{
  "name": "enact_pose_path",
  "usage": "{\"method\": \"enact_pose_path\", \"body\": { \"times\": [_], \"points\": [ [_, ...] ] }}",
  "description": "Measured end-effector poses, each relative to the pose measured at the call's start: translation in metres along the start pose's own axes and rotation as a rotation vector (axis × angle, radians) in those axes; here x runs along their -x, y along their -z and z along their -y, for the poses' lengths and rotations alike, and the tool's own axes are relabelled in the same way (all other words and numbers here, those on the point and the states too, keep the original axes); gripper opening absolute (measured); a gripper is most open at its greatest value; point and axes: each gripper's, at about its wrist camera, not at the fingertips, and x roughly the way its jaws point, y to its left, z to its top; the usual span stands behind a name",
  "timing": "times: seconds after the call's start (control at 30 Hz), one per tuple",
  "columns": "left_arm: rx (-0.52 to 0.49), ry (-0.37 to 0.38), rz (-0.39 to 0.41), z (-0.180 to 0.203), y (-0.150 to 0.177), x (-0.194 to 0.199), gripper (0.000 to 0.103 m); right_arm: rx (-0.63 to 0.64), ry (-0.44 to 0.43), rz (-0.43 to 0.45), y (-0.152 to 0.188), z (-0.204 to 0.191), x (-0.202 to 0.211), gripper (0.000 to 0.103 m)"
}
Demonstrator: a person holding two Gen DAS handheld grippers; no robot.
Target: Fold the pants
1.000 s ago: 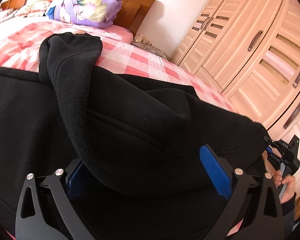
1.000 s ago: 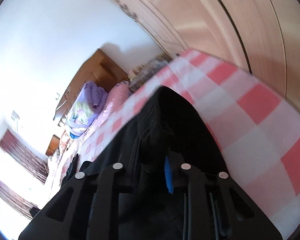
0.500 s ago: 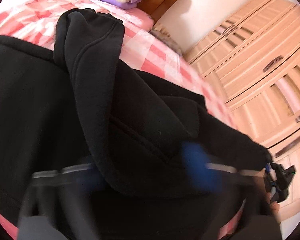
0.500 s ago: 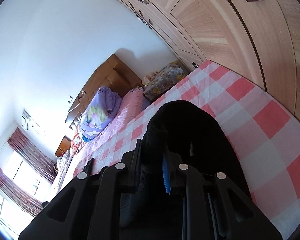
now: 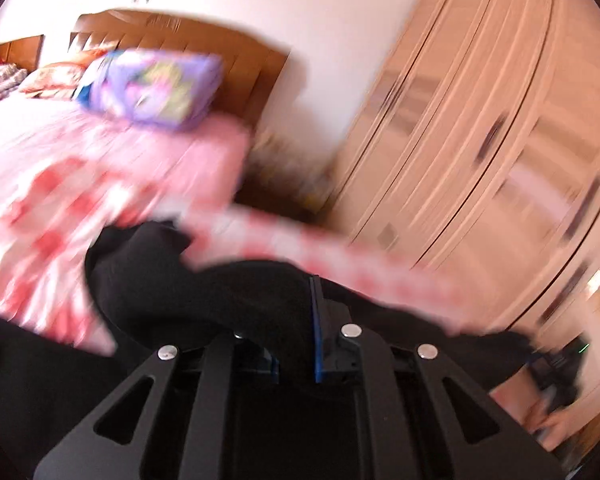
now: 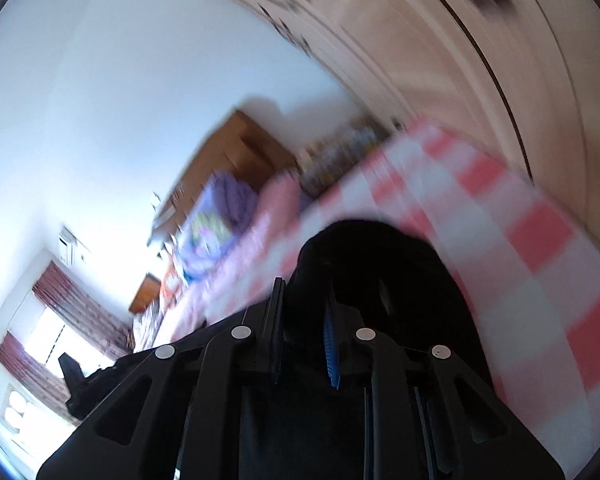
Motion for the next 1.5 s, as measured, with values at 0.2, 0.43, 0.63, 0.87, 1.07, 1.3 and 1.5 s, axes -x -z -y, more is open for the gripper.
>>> {"method": "enact_pose_path", "body": {
  "times": [0.2, 0.43, 0.63, 0.87, 1.07, 1.3, 1.5],
  "points": [
    [0.024, 0.095, -0.119, -0.002, 0.009, -0.003, 0.011, 0.045, -0.006, 0.025, -0.011, -0.015, 0.016, 0.015],
    [-0.106, 0.043, -0.086, 0.003, 0.033, 0.020, 0.011, 0.101, 0.058, 0.110, 0.013, 0.002, 0.078, 0.006],
    [0.016, 0.034, -0.276, -0.048, 0.120, -0.020, 0.013, 0.048, 0.170, -0.054, 0.066, 0.045, 0.050, 0.016],
    [0.165, 0.081, -0.241, -0.074, 0.138, -0.025, 0.031, 0.164, 0.164, -0.033, 0.093, 0.014, 0.041, 0.098],
    [0.132, 0.073, -0.229, -0.069, 0.140, -0.023, 0.036, 0.175, 0.147, -0.084, 0.110, 0.008, 0.024, 0.098],
    [0.131, 0.081, -0.216, -0.066, 0.144, -0.024, 0.039, 0.125, 0.139, -0.106, 0.113, 0.009, 0.005, 0.095],
    [0.130, 0.084, -0.205, -0.062, 0.146, -0.024, 0.040, 0.117, 0.185, -0.055, 0.103, 0.006, 0.013, 0.082]
  ]
}}
